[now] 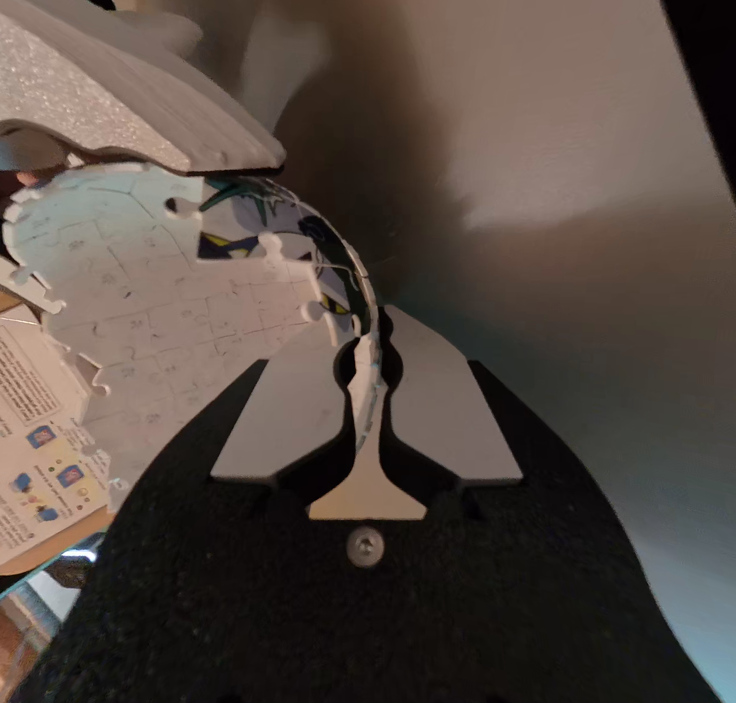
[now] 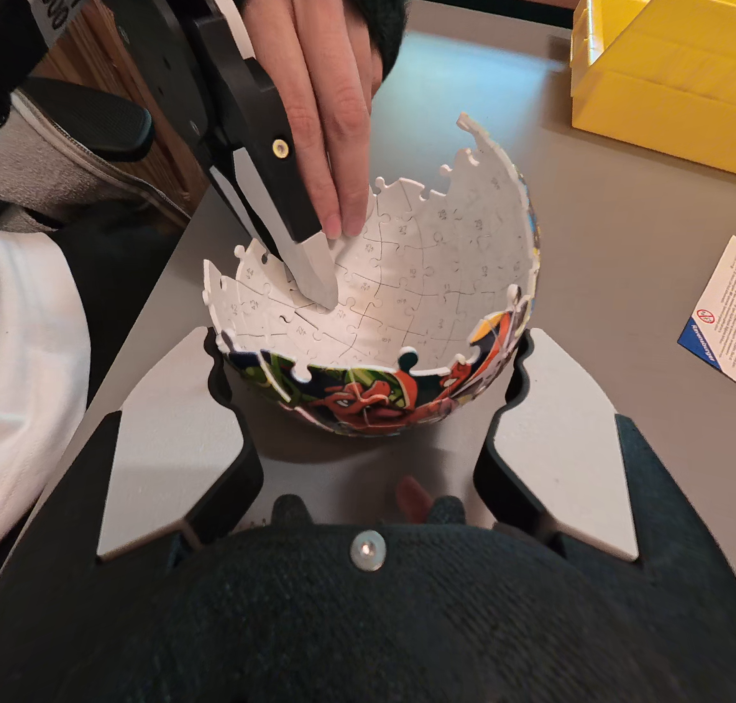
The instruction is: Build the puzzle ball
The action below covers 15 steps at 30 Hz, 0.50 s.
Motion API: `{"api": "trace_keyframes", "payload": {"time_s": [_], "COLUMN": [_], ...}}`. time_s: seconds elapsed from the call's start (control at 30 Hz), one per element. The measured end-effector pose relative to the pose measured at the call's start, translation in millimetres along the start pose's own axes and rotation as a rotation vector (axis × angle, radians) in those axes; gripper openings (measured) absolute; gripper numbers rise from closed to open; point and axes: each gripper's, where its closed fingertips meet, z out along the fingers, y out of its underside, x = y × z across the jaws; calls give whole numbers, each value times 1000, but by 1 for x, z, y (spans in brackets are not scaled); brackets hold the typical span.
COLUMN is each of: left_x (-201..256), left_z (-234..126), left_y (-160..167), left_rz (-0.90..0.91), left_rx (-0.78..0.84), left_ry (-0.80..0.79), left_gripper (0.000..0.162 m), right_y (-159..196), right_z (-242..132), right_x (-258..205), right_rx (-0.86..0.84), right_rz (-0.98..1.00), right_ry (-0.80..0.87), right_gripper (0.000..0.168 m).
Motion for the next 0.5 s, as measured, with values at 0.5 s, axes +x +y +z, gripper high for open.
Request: {"api": "trace_keyframes", "payload": {"time_s": [0.5], "left_x": [-10], "left_z": [-14], "left_y": [-16], "left_rz": [-120], "left_rx": [103], "left_ry": [-10], "left_gripper": [18], "right_y": [2], "right_z": [-2], "right_x": [3], "right_rx": [47], "right_rz": [66], "right_ry": [-26], "right_gripper": [136]}}
